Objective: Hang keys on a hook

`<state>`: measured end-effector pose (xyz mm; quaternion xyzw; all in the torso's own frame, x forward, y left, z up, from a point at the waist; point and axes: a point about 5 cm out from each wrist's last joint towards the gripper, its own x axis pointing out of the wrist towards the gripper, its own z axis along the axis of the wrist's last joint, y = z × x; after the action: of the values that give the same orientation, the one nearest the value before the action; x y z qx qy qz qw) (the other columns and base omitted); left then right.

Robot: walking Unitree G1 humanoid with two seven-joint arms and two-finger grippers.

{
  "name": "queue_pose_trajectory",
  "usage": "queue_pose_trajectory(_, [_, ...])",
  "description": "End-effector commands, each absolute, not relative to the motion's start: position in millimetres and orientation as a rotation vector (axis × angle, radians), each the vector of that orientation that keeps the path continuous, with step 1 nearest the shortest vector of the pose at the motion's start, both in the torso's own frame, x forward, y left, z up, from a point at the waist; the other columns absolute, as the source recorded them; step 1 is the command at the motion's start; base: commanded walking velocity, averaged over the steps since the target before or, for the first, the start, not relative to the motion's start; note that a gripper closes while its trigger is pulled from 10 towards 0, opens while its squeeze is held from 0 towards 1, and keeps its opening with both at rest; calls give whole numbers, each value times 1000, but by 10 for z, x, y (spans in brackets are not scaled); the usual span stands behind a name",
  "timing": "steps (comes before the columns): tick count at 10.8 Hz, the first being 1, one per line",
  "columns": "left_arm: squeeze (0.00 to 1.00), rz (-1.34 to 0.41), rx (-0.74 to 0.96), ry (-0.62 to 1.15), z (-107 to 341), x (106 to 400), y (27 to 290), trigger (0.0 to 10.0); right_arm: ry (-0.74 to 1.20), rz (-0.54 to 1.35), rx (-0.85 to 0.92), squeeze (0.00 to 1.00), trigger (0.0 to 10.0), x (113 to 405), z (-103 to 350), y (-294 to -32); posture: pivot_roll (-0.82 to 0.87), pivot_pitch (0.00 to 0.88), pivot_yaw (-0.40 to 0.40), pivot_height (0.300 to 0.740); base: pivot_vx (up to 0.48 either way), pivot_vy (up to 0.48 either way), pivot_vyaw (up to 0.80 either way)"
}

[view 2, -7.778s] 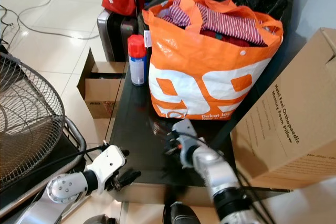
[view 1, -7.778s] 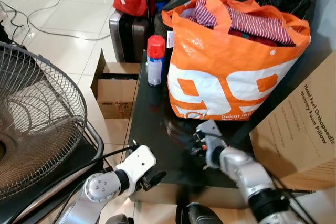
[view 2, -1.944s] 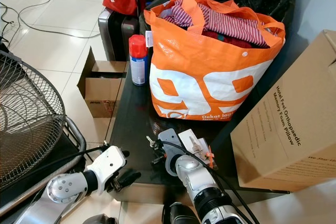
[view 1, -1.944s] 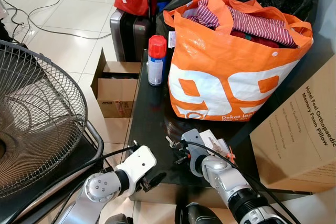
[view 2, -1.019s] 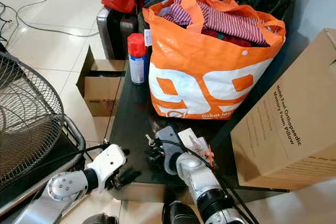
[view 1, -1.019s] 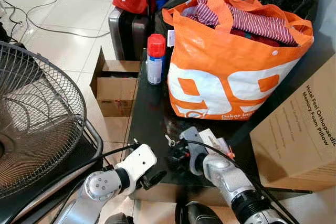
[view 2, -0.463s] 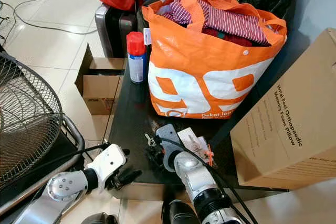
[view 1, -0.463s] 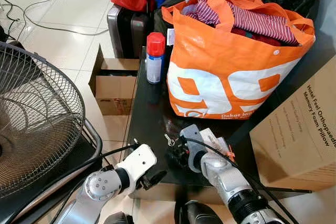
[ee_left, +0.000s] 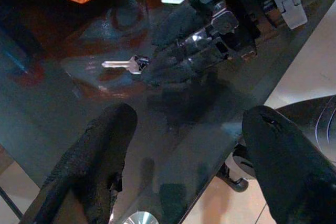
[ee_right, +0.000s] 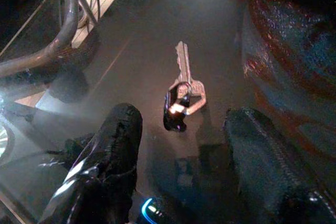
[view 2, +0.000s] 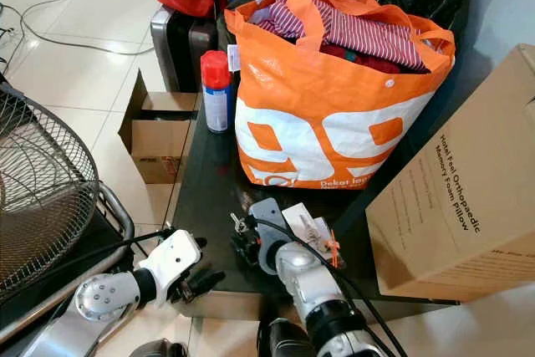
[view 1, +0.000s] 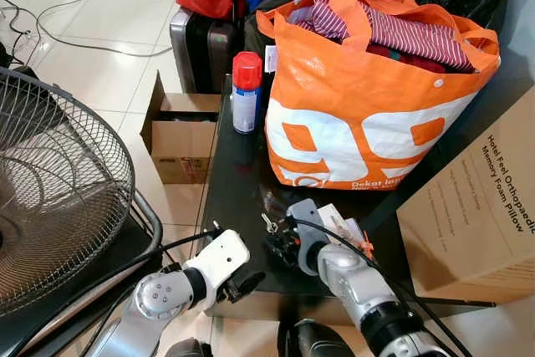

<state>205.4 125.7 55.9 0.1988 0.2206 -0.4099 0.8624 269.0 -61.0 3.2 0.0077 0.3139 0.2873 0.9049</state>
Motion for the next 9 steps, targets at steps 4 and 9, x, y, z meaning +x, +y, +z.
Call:
queue_pose_trajectory(4, [0, -877, 417, 474, 535, 2025, 1233, 10000, 655, 578, 17, 0, 9098, 2693, 10, -632, 25, 132, -85, 740, 0, 0, 0])
queue_pose_trajectory(9, [0, -875, 416, 475, 549, 2040, 1240, 10000, 685, 536, 23, 0, 1765, 2707, -47, -612, 30, 152, -83, 740, 0, 0, 0])
